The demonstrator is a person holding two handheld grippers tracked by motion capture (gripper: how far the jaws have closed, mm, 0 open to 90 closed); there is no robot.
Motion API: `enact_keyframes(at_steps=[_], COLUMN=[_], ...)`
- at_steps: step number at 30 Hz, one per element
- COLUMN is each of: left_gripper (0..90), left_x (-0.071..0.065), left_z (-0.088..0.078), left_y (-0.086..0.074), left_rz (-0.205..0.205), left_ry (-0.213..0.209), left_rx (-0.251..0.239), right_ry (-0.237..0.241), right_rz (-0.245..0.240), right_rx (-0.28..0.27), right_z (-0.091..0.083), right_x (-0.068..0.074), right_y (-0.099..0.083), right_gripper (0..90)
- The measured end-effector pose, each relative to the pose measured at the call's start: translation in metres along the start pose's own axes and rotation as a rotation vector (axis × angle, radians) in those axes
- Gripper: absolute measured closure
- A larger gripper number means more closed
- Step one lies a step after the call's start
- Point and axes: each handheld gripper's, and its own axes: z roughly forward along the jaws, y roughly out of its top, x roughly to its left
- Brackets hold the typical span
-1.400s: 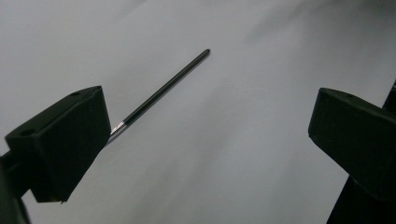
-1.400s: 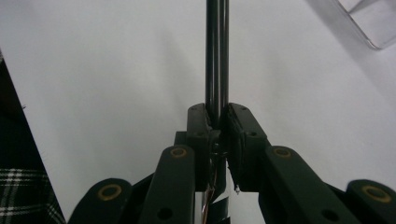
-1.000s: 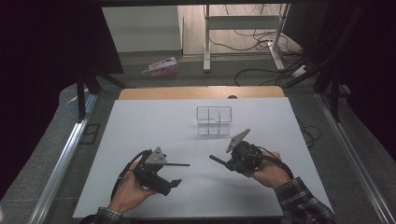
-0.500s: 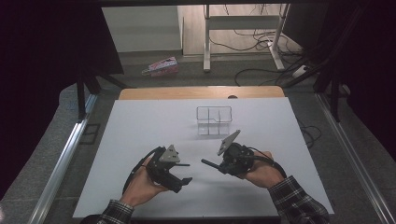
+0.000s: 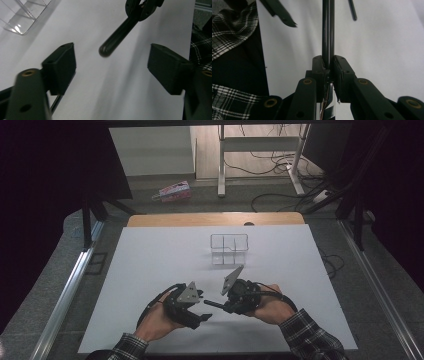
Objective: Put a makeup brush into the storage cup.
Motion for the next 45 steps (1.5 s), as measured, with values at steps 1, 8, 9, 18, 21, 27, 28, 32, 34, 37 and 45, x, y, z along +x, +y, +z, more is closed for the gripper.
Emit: enact_keyframes(at_steps=[1, 8, 9, 18, 21, 27, 28, 32, 34, 37, 45], left_gripper=[30.7, 50.3, 55.1, 66.5, 68.8, 72.9, 74.0, 79.5, 79.6, 79.7, 79.6], left_x=[0.000, -0.003, -0.004, -0.007, -0.008, -0.008, -0.008, -0.007, -0.007, -0.005, -0.003], left_z=[0.000, 0.000, 0.001, 0.005, 0.005, 0.005, 0.005, 0.005, 0.004, 0.002, 0.003], left_y=[0.000, 0.000, 0.000, -0.001, -0.001, -0.001, -0.002, -0.002, -0.002, -0.002, -0.004], left_rz=[0.017, 0.068, 0.082, 0.124, 0.141, 0.177, 0.174, 0.198, 0.193, 0.177, 0.121], left_ry=[0.005, -0.010, -0.015, -0.044, -0.050, -0.085, -0.100, -0.149, -0.159, -0.168, -0.117], left_rx=[0.003, 0.015, 0.020, 0.049, 0.060, 0.075, 0.079, 0.095, 0.096, 0.083, 0.094], right_ry=[0.006, 0.020, 0.027, 0.034, 0.057, 0.061, 0.064, 0.075, 0.079, 0.060, -0.018], right_rz=[-0.008, -0.048, -0.058, -0.099, -0.119, -0.150, -0.159, -0.173, -0.171, -0.162, -0.093], right_rx=[0.000, 0.005, 0.005, 0.022, 0.030, 0.041, 0.042, 0.043, 0.032, 0.024, -0.056], right_z=[0.001, 0.003, 0.004, 0.005, 0.005, 0.005, 0.005, 0.007, 0.008, 0.009, 0.007], right_x=[0.001, 0.006, 0.007, 0.009, 0.010, 0.011, 0.011, 0.010, 0.009, 0.007, -0.001], right_y=[0.001, 0.006, 0.007, 0.007, 0.007, 0.008, 0.008, 0.008, 0.007, 0.005, -0.002], right_gripper=[79.3, 79.3, 79.3, 79.3, 79.3, 79.1, 78.8, 75.0, 74.3, 62.1, 19.1])
